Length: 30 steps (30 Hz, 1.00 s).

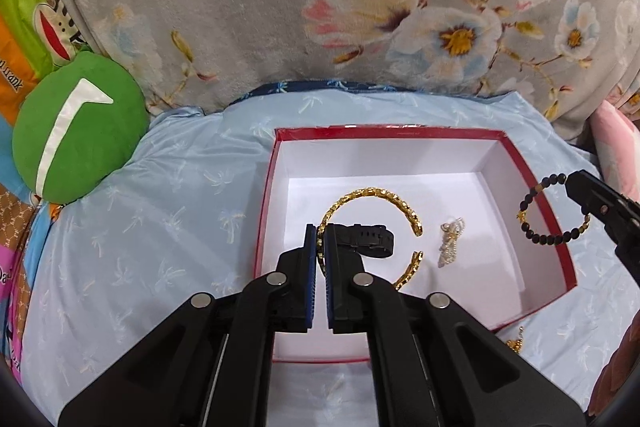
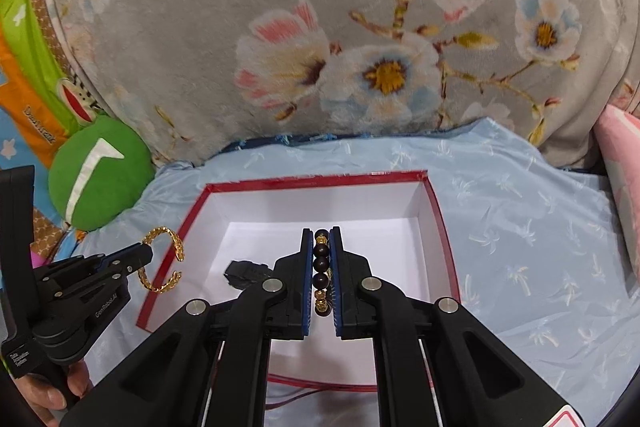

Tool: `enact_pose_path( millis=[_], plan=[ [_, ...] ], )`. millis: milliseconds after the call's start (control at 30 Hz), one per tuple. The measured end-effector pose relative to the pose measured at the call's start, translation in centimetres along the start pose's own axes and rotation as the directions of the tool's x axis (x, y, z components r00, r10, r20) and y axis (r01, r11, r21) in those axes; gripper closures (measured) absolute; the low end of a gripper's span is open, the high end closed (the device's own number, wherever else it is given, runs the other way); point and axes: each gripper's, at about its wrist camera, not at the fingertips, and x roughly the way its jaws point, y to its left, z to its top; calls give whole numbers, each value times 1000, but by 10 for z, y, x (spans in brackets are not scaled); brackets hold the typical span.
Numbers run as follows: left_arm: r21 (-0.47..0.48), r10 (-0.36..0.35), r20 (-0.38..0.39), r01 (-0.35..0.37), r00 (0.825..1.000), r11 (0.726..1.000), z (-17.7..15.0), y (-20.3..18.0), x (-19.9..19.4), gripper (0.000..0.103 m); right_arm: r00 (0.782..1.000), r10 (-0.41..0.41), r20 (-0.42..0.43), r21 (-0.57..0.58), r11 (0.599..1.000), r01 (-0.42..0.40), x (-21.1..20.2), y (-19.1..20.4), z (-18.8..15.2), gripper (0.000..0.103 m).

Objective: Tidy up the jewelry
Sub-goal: 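Carry the bangle and bead bracelet into the red box and open both tools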

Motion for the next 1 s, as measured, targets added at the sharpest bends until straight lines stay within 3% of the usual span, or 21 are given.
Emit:
enact_pose_path(
  millis=[400,633,667,700,733,767,833,867,1000],
  plan=[
    [-9,1,-82,-2,997,1000,-14,-5,47,100,996,-17,-89,21,1000,19,45,-9,-21,95],
    [-32,-13,-131,9,991,999,-25,-8,74,92,991,-27,-134,20,999,30,61,-12,-30,92],
    [-35,-10,-133,6,991,999,-27,-7,76,88,990,-28,-135,22,999,31,62,-13,-31,87],
    [-42,-1,-130,-5,991,999,-28,-6,78,73,991,-30,-132,25,999,33,62,-15,-31,82],
    [-51,11,-120,-17,993,999,-28,-4,77,52,991,-35,-128,26,999,39,61,-15,-32,69],
    [-60,27,-101,-33,995,998,-29,-2,74,45,992,-44,-118,26,999,48,58,-16,-32,61],
    [-70,49,-63,-53,997,996,-28,1,63,26,994,-53,-94,24,998,56,50,-17,-31,58],
    [-73,55,-52,-59,997,996,-27,2,59,22,995,-56,-87,22,998,59,46,-17,-31,58],
    [-58,39,-17,-40,999,997,-28,3,26,21,997,-61,-55,21,998,62,17,-20,-34,58]
  ],
)
